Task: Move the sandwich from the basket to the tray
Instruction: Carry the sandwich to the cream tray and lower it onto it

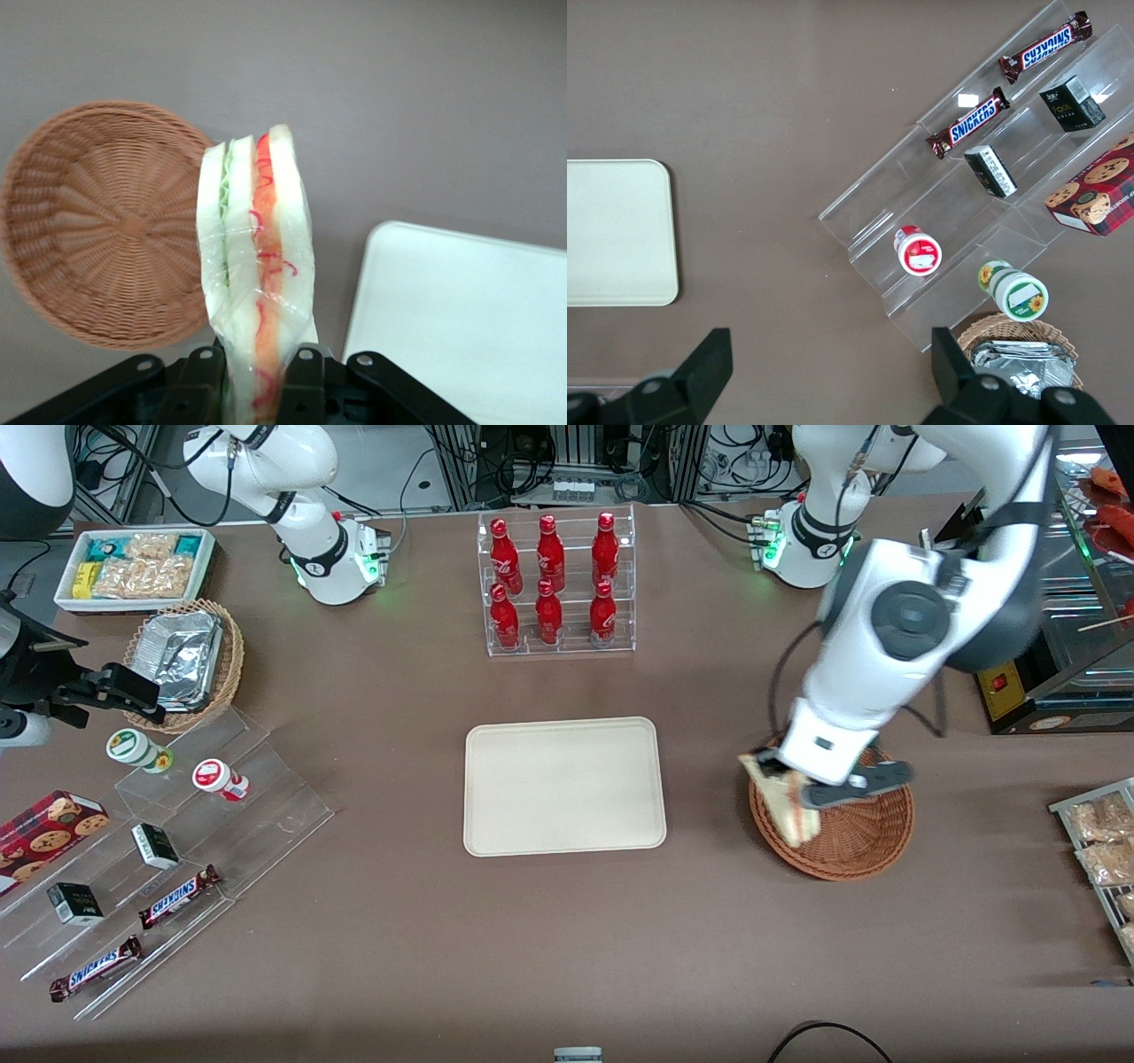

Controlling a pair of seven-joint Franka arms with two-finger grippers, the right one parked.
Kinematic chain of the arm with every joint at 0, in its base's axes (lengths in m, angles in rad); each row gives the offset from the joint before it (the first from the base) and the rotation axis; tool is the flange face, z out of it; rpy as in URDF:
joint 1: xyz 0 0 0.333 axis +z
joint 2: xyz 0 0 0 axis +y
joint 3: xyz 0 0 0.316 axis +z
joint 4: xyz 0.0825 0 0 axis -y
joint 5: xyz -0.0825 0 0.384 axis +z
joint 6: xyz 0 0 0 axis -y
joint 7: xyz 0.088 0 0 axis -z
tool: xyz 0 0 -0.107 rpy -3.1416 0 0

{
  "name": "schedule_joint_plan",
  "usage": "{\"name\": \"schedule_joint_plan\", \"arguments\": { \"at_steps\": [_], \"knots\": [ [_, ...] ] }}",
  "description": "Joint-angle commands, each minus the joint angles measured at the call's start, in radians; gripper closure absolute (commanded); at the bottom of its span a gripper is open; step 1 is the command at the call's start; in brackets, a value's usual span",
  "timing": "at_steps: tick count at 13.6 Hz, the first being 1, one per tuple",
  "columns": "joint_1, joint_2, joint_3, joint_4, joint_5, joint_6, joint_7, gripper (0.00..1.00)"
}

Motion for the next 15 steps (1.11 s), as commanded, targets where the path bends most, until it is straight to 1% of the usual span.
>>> {"name": "schedule_joint_plan", "arguments": {
  "at_steps": [1,6,9,11,14,15],
  "knots": [
    [-0.132,0.119,0.011,0.13,0.02,-0.028,-0.032,1.0],
    [-0.278,0.306,0.011,0.285,0.015,-0.017,-0.104,1.0],
    [-0.349,0.413,0.011,0.342,0.019,0.012,-0.155,1.0],
    [-0.387,0.464,0.016,0.353,0.02,0.075,-0.158,1.0],
    [-0.418,0.513,0.016,0.351,0.025,0.108,-0.155,1.0],
    [-0.426,0.528,0.016,0.351,0.047,0.119,-0.156,1.0]
  ]
}}
